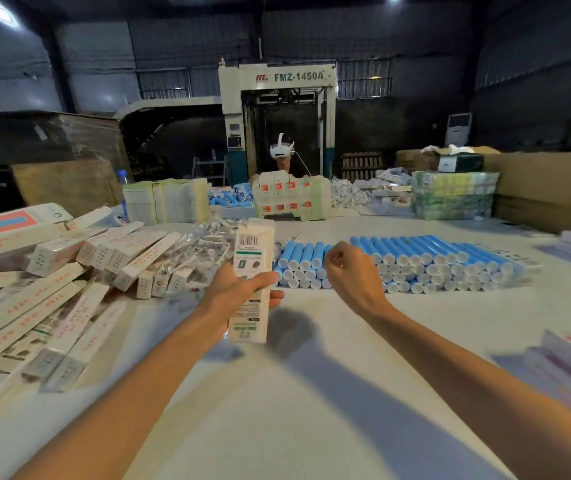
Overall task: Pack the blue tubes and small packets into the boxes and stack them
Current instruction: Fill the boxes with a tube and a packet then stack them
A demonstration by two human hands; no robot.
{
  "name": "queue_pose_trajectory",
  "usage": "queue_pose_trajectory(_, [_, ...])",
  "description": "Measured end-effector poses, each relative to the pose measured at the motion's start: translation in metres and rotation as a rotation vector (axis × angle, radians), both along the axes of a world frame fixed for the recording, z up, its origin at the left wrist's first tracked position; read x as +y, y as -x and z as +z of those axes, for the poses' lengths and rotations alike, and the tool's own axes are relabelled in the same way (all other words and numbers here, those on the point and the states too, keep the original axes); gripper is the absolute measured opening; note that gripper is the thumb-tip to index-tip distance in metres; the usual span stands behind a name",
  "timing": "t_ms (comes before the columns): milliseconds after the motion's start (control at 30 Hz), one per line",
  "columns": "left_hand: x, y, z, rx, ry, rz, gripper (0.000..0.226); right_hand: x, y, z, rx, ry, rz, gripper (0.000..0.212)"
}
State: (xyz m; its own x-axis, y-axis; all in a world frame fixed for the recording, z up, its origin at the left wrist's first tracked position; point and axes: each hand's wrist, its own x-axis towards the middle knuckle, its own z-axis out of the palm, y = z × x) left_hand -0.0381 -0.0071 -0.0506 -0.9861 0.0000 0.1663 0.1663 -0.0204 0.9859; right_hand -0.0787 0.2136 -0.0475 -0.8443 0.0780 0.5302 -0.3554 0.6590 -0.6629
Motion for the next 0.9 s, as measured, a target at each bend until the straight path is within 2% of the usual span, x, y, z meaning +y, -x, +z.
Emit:
queue_pose_trajectory(67, [0.01,0.003,-0.015,0.047,-0.045,0.003,0.042,0.018,0.03,0.016,0.011,-0.142,-0.132,0.015])
queue_pose_trajectory(167, [0.014,0.003,-0.029,0.015,-0.07,0.039,0.039,0.035,0.071,0.027,-0.068,-0.43,-0.316,0.024])
queue_pose_trajectory(300, [0.01,0.003,-0.034,-0.144,-0.359,-0.093,0.052,0.04,0.105,0.017,-0.167,-0.858,-0.428,0.034])
queue_pose_trajectory(367, [0.006,0.008,-0.033,-0.112,-0.432,-0.094,0.045,0.039,0.112,0.007,-0.165,-0.982,-0.446,0.031])
queue_pose_trajectory(433, [0.007,0.012,-0.034,-0.05,-0.412,-0.1,0.039,0.037,0.115,0.001,-0.124,-1.022,-0.473,0.029])
queue_pose_trajectory(533, [0.01,0.014,-0.04,0.016,-0.295,-0.125,0.045,0.03,0.114,0.001,-0.125,-1.015,-0.497,0.037])
queue_pose_trajectory(667, [0.008,0.015,-0.04,0.043,-0.23,-0.13,0.049,0.02,0.109,0.002,-0.153,-0.995,-0.476,0.044])
queue_pose_trajectory(800, [0.006,0.013,-0.04,0.052,-0.205,-0.144,0.05,0.012,0.104,0.003,-0.23,-0.935,-0.459,0.061])
queue_pose_trajectory(900, [0.008,0.01,-0.039,0.057,-0.194,-0.161,0.05,0.009,0.099,0.003,-0.259,-0.938,-0.451,0.064])
